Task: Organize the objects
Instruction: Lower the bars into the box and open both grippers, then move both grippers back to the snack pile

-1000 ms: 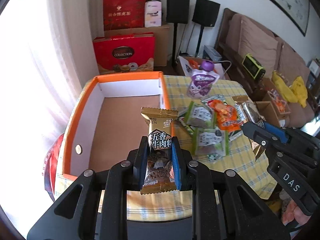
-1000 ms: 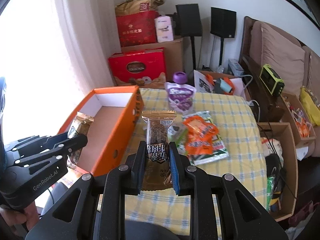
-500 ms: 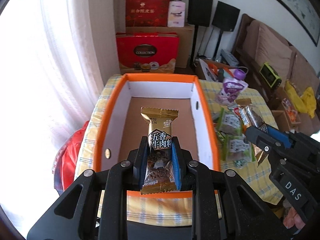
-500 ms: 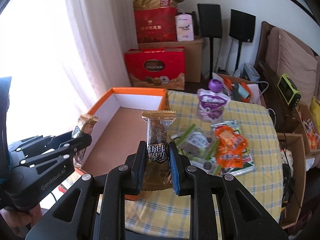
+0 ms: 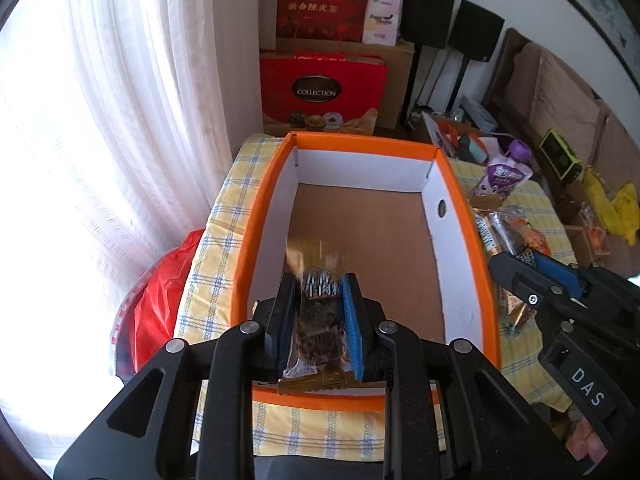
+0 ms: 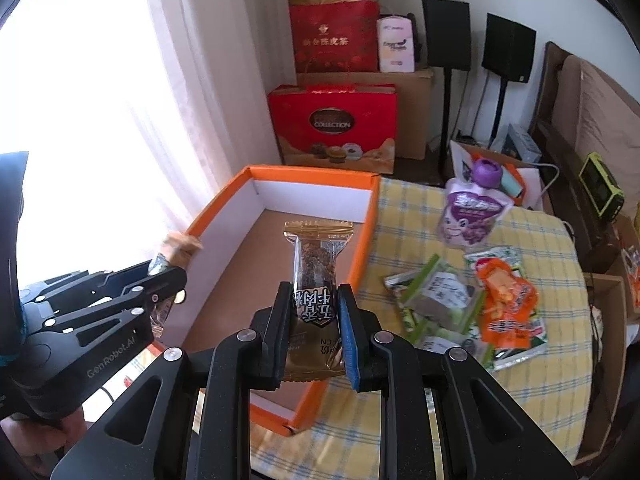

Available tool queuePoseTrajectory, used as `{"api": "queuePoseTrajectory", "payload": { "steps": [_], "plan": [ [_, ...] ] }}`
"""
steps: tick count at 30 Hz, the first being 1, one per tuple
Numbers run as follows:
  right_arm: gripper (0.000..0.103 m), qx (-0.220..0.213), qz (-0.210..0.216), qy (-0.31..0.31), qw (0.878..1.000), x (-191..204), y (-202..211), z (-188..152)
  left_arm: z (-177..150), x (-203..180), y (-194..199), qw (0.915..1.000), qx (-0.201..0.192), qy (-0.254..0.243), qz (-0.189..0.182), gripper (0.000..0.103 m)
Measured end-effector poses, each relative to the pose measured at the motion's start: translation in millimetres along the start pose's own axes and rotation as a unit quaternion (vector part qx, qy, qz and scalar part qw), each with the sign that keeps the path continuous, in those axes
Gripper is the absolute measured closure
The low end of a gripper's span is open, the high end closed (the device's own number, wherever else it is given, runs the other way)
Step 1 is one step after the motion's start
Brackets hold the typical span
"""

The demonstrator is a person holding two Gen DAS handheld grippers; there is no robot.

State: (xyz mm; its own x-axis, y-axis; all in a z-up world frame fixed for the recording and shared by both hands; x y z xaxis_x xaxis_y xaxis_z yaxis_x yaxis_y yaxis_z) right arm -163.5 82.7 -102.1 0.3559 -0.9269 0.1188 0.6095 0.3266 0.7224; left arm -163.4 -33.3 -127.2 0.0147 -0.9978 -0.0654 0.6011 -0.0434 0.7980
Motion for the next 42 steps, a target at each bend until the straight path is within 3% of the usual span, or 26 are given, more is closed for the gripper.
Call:
{"api": "queuePoseTrajectory", "payload": {
  "steps": [9,12,15,17,25,28,29,32,34,42],
  "plan": [
    [0.078,0.024,0.011,-0.004,1.0,11.8,-29.6,-10.6,0.2,12.4,-11.7,0.9998,0.008,0.017,-0.006,0.078],
    [0.066,0.023,0.007,-0.004,1.0,11.4,-32.0,-14.2,1.4,13.4,-9.9,0.9999,0.002,0.015,-0.002,0.067],
    [0.066,0.02,0.008,-0.005,1.0,10.7,-30.7,-13.9,3.2,13.4,-7.5,0.9999,-0.003,0.016,-0.005,0.059],
    [0.064,0.016,0.006,-0.006,1.0,8.5,-27.2,-12.8,4.3,13.3,-5.2,0.9997,-0.005,0.02,-0.01,0.046],
    [0.038,-0.001,-0.024,-0.008,1.0,-7.7,-10.0,-6.2,8.6,12.2,2.3,0.9996,-0.014,0.021,-0.015,0.033],
    [0.022,-0.006,-0.043,-0.006,0.999,-17.4,-4.7,-3.9,10.6,12.7,3.9,0.9995,-0.019,0.023,-0.013,0.009],
    [0.019,-0.007,-0.048,-0.006,0.999,-21.0,-2.9,-3.6,11.8,13.0,5.6,0.9993,-0.026,0.023,-0.012,0.007],
    [0.013,-0.012,-0.061,-0.009,0.998,-32.2,3.4,-2.0,13.4,11.2,7.3,0.9994,-0.03,0.015,-0.007,0.007],
    [0.0,-0.016,-0.062,-0.021,0.998,-40.6,8.2,-1.4,13.4,8.9,6.8,0.9995,-0.029,0.011,-0.008,0.007],
    [0.0,-0.025,-0.077,-0.034,0.996,-63.7,23.7,-0.9,13.2,0.0,6.8,0.9995,-0.028,0.002,-0.017,0.006]
  ]
}}
Point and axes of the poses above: each gripper's, at about its wrist camera, not at the fingertips, and y roughly against the way its jaws point, x to its left, z to its top, the point moved 10 cm from there along -y, roughly the way its jaws point, and after that the axes turned 1 degree about -x, right-handed, at the moved point
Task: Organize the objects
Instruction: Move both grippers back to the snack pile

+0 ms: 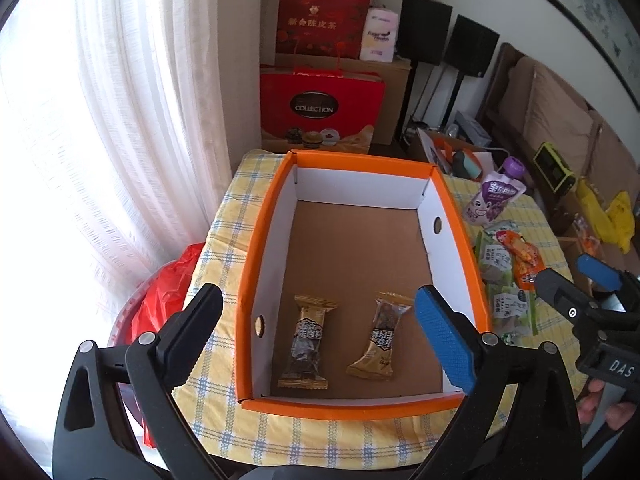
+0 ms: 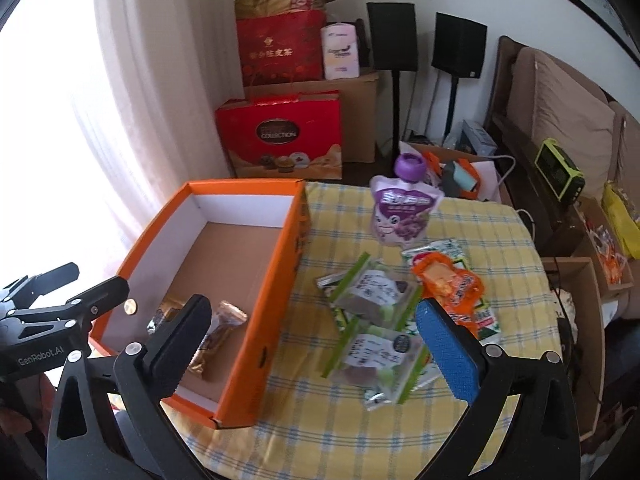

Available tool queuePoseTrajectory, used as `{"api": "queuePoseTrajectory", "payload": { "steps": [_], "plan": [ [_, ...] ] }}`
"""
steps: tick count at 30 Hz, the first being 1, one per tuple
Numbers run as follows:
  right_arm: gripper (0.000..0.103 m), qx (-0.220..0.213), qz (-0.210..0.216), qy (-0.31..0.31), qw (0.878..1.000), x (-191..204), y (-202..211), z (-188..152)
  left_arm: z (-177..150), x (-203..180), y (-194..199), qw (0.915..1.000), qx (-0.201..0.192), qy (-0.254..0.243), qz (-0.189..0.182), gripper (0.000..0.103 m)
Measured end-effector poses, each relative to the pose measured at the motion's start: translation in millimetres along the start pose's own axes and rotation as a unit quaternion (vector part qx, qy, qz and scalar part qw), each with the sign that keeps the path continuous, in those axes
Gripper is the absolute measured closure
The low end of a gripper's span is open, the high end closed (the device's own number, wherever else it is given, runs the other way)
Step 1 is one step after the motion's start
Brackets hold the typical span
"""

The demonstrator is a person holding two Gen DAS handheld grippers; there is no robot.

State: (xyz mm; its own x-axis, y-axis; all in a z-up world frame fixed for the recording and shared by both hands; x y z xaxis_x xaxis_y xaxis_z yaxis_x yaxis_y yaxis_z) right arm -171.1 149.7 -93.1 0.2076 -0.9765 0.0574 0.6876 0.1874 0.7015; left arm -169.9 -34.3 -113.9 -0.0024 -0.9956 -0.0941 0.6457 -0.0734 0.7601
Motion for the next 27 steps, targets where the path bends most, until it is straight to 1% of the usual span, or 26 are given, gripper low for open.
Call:
{"api": "queuePoseTrajectory", "payload": {
  "steps": [6,13,20,27],
  "plan": [
    [0.0,-0.001,-0.014,-0.002,1.0,-19.9,7.2,-0.1,1.4,-13.6,3.3,0.9999,-0.002,-0.012,-0.009,0.006],
    [0.0,-0.003,-0.038,-0.006,0.999,-49.7,18.2,1.0,2.7,-38.7,4.5,0.9992,0.002,-0.021,-0.032,0.006],
    [0.0,-0.001,-0.049,-0.032,0.998,-87.3,26.2,-2.1,-1.2,-68.2,2.6,0.9972,0.015,-0.038,-0.063,0.006],
    [0.0,0.004,-0.057,-0.059,0.997,-120.2,28.4,-9.6,-6.2,-89.5,-1.2,0.9956,0.024,-0.056,-0.072,0.006]
  ]
}}
Point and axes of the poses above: each gripper's, at about its wrist camera, not at the fingertips, and y roughly against the way its jaws point, x to its left, z to its top, the point moved 10 cm from there along -y, roughly the way its jaws point, and after that the axes turned 1 degree about -x, right-handed, at the moved point
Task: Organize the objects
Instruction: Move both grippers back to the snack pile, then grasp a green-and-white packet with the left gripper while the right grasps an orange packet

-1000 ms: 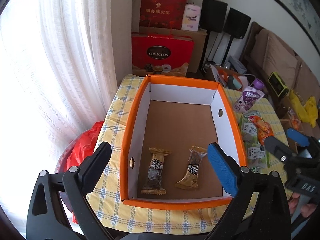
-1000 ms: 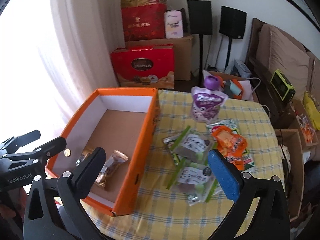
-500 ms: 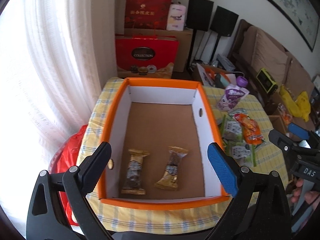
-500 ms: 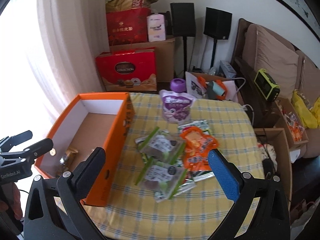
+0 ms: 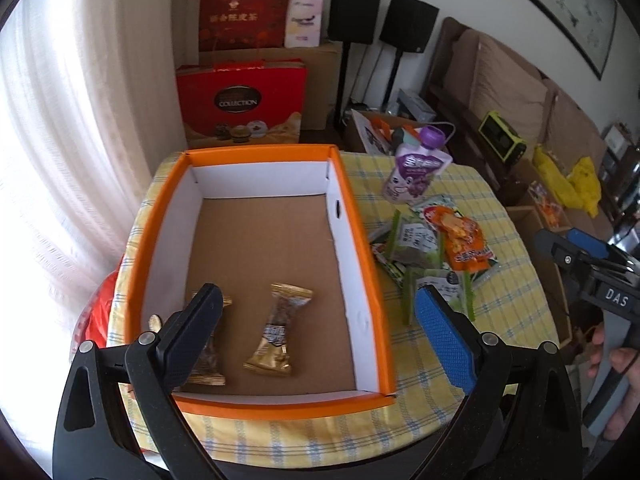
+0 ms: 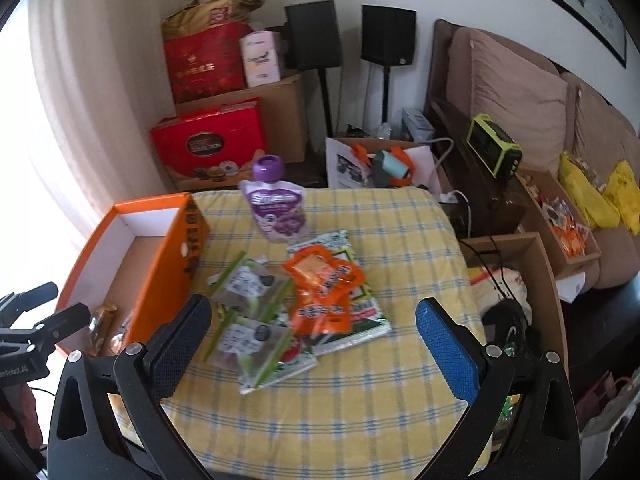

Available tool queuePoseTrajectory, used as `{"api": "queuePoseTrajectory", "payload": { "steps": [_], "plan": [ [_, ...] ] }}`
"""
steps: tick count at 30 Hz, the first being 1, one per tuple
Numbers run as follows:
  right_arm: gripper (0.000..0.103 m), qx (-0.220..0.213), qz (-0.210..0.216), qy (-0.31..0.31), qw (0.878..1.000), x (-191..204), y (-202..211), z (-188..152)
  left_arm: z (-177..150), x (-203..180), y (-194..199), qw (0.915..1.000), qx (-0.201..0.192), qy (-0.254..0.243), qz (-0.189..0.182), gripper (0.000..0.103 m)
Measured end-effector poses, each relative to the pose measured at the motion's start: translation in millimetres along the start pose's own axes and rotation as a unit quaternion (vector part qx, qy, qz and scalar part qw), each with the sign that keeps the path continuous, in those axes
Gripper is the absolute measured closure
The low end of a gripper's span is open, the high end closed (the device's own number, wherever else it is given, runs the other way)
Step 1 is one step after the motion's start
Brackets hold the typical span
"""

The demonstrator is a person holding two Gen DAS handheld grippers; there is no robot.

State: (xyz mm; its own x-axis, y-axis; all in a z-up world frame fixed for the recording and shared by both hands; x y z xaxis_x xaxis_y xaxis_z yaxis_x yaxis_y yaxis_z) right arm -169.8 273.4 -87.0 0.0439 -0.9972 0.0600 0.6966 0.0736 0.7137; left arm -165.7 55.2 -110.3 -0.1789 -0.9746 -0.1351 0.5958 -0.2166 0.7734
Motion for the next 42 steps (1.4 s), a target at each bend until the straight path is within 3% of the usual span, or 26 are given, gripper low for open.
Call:
{"api": "queuePoseTrajectory", "payload": {
  "steps": [6,8,10,13,22,28,33,38,42],
  "plan": [
    [0.002,0.006,0.003,-0.014,1.0,-20.3,-6.2,-4.5,-2.3,-23.4,-5.8,0.9996,0.008,-0.014,-0.021,0.006],
    [0.008,0.011,0.004,-0.021,1.0,-26.9,-9.3,-6.5,-2.2,-34.9,-7.8,0.9992,0.01,-0.024,-0.03,0.006],
    [0.022,0.018,0.01,-0.03,0.999,-31.7,-13.6,-8.7,-1.4,-44.6,-11.2,0.9986,0.012,-0.033,-0.04,0.007],
    [0.032,0.029,0.016,-0.035,0.999,-37.2,-20.0,-12.2,-2.1,-56.6,-17.4,0.9979,0.02,-0.037,-0.049,0.014],
    [0.033,0.052,0.039,0.006,0.998,-30.7,-38.9,1.0,-6.4,-96.3,-34.4,0.9939,0.052,-0.072,-0.065,0.017],
    [0.033,0.086,0.077,0.022,0.993,-21.8,-68.3,10.5,-6.5,-116.1,-45.1,0.9904,0.074,-0.084,-0.081,0.017],
    [0.043,0.105,0.085,0.038,0.99,-21.3,-90.7,12.5,-8.8,-123.0,-55.7,0.9884,0.089,-0.095,-0.079,0.019],
    [0.045,0.119,0.092,0.043,0.988,-20.0,-105.0,9.9,-12.1,-127.9,-69.0,0.9865,0.109,-0.098,-0.073,0.04],
    [0.046,0.122,0.096,0.039,0.987,-19.6,-108.9,10.7,-11.3,-131.2,-81.0,0.9842,0.126,-0.108,-0.06,0.04]
  ]
}}
Point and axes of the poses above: each gripper's, at about its wrist camera, not at the fingertips, and y roughly against the way its jaws point, x to its left, z to its top, the point moved 10 cm from there along -y, roughly the way its jaws point, and after that the axes turned 1 degree about -x, right-handed, at the moved point
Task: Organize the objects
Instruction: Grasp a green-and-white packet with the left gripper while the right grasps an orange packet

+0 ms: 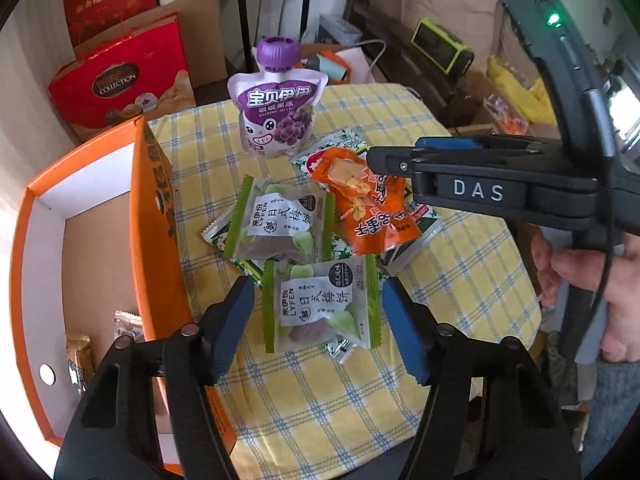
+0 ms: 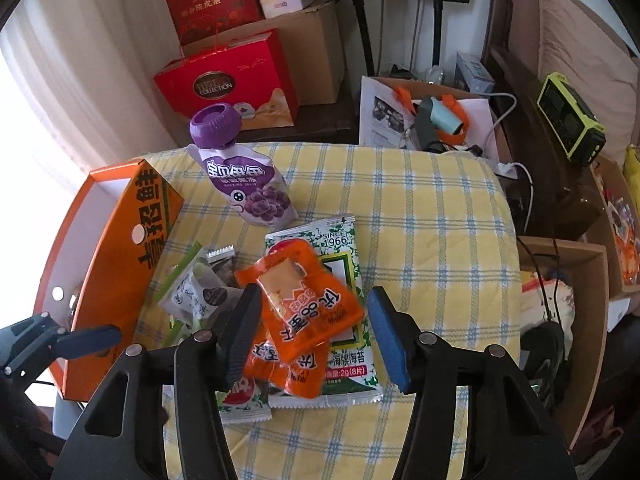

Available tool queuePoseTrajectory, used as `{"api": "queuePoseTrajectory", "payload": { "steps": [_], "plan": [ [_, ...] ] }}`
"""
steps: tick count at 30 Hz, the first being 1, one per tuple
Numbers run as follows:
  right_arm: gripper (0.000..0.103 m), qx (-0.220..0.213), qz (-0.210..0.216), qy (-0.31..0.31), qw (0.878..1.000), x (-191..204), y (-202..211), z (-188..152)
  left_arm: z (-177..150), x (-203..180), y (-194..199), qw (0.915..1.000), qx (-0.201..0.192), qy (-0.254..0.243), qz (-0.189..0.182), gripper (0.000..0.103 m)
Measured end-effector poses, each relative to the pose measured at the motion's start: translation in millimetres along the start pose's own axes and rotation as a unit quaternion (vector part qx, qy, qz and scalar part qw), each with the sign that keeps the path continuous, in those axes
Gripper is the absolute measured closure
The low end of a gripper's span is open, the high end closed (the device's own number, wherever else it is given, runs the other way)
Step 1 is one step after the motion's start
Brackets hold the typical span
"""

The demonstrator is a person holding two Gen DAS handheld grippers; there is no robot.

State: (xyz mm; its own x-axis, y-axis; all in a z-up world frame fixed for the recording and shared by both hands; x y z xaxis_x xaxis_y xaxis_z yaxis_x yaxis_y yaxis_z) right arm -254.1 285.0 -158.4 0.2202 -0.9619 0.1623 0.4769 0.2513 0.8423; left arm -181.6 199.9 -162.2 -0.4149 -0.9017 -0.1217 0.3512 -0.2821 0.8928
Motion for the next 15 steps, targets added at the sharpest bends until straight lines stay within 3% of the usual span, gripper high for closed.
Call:
{"api": "queuePoseTrajectory", "payload": {
  "steps": [3,5,9,15],
  "plan": [
    [0.046,0.001,-0.003,-0.006,1.0,-3.2,-1.2,0.1,0.7,-2.3,-6.4,0.9999,0.012,-0.001,0.002,0.038],
    [0.046,0.002,-0.005,-0.012,1.0,-7.0,-2.2,-0.6,-0.9,-2.7,-13.0,0.9996,0.022,-0.008,0.014,0.03],
    [0.046,-0.004,-0.001,-0.024,1.0,-11.2,-0.3,-2.6,-6.1,-1.7,-28.6,0.9988,0.043,-0.009,0.021,0.028],
    [0.046,-0.004,0.0,-0.024,1.0,-10.1,-0.9,-5.6,-7.2,-1.8,-34.4,0.9979,0.041,-0.021,0.045,0.018]
  ]
}}
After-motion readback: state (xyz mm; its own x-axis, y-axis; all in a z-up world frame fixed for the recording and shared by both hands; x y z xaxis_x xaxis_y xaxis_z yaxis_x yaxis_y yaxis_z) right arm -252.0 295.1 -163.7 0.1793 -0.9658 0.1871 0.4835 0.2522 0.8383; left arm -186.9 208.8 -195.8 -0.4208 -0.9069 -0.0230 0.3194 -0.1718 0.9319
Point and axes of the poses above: each gripper's, at about its wrist camera, not at the fingertips, and y roughly against the way its jaws point, x to its left, z to its top, the point moved 10 cm from there along -y, roughly the way its jaws point, and after that the axes turned 1 degree about -x, right-handed, at the moved point
